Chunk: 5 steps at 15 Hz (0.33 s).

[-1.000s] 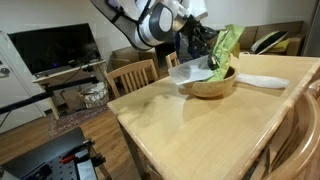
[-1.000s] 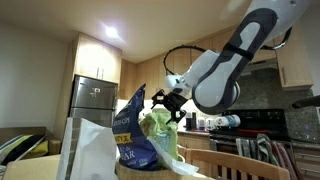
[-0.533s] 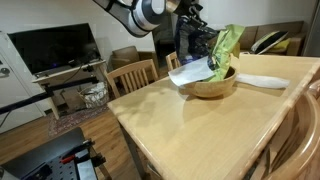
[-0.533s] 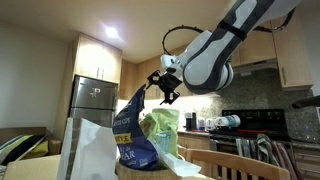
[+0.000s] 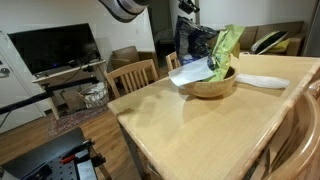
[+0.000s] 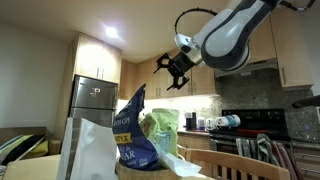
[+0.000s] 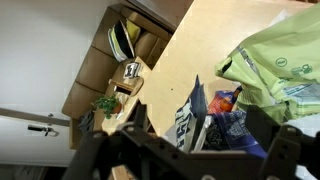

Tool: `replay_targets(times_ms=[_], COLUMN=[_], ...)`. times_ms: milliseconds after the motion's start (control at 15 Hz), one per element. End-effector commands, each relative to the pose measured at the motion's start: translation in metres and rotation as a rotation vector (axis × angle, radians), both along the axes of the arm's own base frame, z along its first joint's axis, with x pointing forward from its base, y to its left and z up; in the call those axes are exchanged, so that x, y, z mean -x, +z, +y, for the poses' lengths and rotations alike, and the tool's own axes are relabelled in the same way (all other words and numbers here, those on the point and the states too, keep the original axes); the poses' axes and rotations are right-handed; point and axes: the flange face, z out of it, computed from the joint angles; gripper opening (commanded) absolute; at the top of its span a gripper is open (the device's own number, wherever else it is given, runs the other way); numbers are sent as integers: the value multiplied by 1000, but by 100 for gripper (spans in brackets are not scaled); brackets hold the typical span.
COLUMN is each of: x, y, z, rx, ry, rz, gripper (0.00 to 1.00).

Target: Put the paper in the bowl

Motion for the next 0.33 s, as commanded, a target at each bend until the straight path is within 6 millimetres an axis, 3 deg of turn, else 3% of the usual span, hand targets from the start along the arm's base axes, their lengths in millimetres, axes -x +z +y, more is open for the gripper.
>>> replay_targets(times_ms=[0,67,267], x=[46,19,24], y=[12,8,9], z=[-17,-12,-16], rx=[-29,-14,-19], ry=[38,8,7], rz=[21,5,8], gripper=[100,100,100])
